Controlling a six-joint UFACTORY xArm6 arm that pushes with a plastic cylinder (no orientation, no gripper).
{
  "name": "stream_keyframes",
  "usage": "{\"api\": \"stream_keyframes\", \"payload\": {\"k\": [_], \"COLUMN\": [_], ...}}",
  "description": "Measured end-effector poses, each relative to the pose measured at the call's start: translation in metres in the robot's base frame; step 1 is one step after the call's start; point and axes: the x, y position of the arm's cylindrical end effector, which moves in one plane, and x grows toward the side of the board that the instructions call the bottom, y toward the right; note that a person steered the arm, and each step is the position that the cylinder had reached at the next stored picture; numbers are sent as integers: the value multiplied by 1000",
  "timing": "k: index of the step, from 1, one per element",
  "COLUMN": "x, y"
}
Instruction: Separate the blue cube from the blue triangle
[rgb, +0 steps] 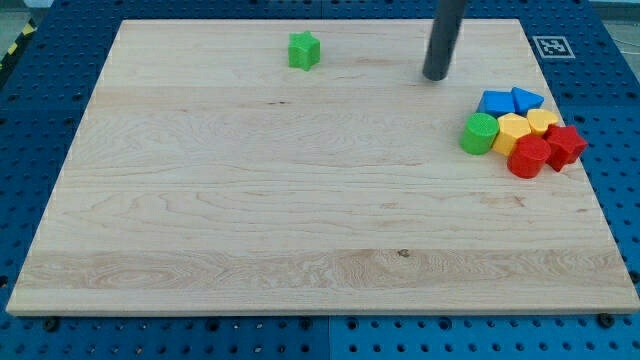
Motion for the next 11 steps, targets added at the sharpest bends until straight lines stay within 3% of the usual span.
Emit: {"api": "stream_keyframes", "payload": {"k": [2,4,11], "x": [7,70,82], "y": [101,129,24]}}
